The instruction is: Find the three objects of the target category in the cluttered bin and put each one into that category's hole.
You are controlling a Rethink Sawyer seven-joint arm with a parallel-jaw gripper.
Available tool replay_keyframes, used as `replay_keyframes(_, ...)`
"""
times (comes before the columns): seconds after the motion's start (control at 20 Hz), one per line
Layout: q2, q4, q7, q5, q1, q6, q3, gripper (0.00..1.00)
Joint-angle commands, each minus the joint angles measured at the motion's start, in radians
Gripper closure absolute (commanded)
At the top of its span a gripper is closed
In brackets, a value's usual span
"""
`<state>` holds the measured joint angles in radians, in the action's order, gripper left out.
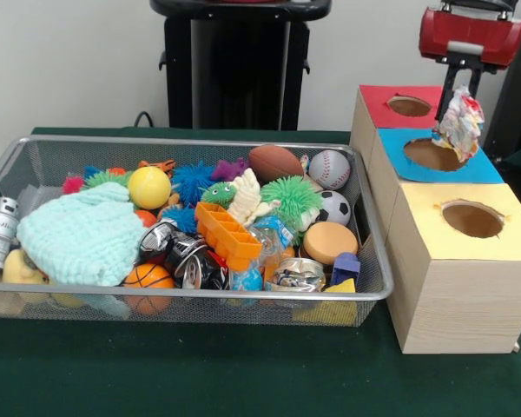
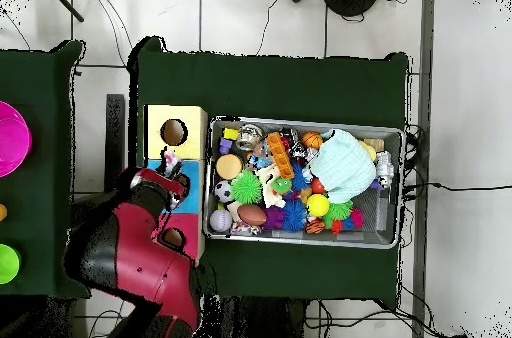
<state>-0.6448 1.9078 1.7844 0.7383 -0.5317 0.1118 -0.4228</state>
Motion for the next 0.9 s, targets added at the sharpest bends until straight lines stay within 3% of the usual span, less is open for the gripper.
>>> replay_keyframes(0.05, 0.057, -0.056, 0.248, 0.075, 0.048, -0.134, 0.045, 1.0)
replay_keyframes(0.5, 0.11, -0.112, 0.258, 0.106, 0.06, -0.093, 0.082, 1.0)
replay_keyframes(0.9, 0.17, -0.187, 0.253, 0.16, 0.03, -0.123, 0.042, 1.0)
